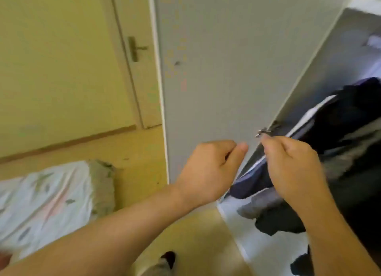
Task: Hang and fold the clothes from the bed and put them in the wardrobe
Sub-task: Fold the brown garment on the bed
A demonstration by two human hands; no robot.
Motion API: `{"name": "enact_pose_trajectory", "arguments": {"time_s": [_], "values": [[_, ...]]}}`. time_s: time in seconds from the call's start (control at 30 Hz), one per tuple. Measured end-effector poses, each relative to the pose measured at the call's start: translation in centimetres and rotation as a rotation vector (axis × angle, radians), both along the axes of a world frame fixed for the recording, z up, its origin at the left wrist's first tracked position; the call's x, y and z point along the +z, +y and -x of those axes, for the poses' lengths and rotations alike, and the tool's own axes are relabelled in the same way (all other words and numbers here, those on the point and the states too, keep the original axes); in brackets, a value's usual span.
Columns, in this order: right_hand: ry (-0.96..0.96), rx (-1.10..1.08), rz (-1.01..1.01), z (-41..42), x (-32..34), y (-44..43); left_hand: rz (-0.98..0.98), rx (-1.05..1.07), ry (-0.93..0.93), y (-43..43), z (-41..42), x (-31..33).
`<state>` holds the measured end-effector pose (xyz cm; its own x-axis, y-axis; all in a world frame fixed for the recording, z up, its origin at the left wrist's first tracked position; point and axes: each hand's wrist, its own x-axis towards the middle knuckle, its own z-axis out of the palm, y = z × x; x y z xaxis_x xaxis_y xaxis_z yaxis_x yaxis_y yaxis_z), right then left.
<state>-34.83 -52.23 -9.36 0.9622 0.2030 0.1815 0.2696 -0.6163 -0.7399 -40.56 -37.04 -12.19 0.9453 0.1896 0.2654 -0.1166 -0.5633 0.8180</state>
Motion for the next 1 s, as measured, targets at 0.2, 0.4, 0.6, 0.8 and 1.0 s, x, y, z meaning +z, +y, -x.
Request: {"name": "enact_pose_trajectory", "arguments": {"time_s": [0.2, 0.4, 0.6, 0.8, 1.0], "values": [[0.240, 0.545, 0.268, 9.7, -11.2, 10.3, 0.090, 0.605, 0.345, 5.9, 19.8, -9.3], [0.331, 0.945, 0.480, 23.2, -18.4, 18.8, 0.314, 1.015, 0.617, 6.9, 37.7, -16.2], [0.418, 1.256, 0.731, 37.0, -25.6, 27.7, 0.486, 1.219, 0.770, 9.2, 51.2, -25.7], [0.460, 1.393, 0.872, 47.6, -33.6, 36.9, 0.521, 1.334, 0.931, 17.6, 59.4, -36.2], [0.483, 1.383, 0.904, 52.4, -40.0, 42.8, 0.413, 1.437, 1.063, 30.1, 64.5, -45.7]]}}
